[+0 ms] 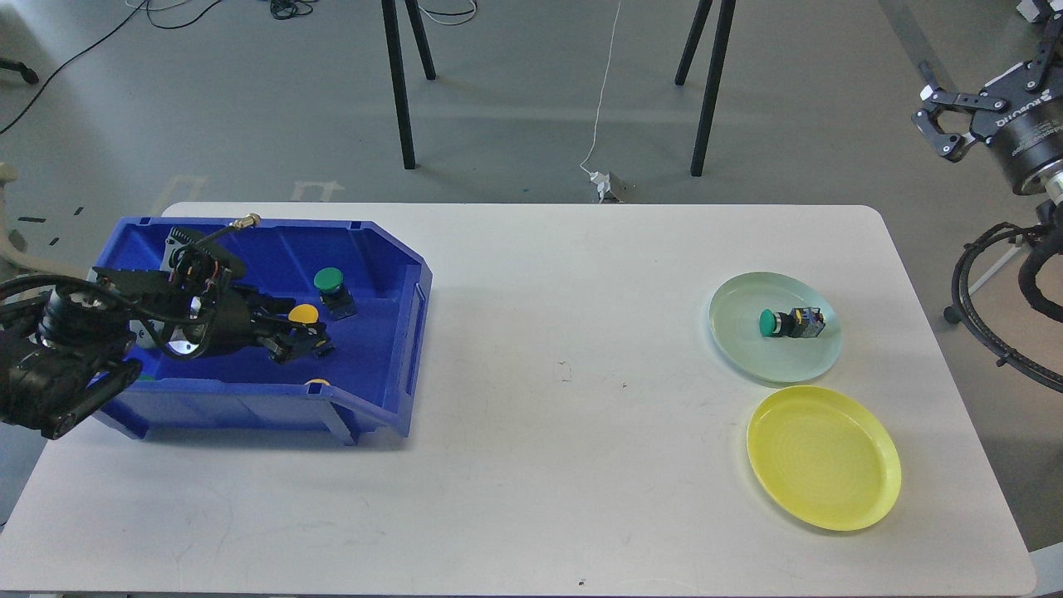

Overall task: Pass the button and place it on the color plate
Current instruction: 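Lower the left gripper into the bin and grasp a yellow button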

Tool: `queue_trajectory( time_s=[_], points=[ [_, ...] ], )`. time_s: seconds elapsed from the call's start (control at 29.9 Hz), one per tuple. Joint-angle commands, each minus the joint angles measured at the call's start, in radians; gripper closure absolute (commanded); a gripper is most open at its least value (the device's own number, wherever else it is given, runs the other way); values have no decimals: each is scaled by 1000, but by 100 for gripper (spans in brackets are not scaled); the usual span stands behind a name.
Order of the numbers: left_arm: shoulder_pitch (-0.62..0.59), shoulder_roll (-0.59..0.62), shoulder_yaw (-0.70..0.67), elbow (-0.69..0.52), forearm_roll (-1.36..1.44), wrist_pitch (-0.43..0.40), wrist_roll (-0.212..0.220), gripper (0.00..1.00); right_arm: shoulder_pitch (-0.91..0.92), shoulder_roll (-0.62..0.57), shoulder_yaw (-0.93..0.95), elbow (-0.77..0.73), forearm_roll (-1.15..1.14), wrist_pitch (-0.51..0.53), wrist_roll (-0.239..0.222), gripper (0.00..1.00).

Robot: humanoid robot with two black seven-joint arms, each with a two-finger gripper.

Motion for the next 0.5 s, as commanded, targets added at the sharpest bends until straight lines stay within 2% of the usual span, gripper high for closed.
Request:
queue_trajectory(
  time_s=[0.0,0.07,0.47],
  points=[
    [1,4,0,0,-3,0,0,61,1,0,0,0,0,0,-1,1],
    [2,7,0,0,-3,0,0,66,2,0,1,0,0,0,1,1],
    [-10,13,-5,-37,-3,-2,0,68,2,0,0,0,0,0,-1,1]
  ],
)
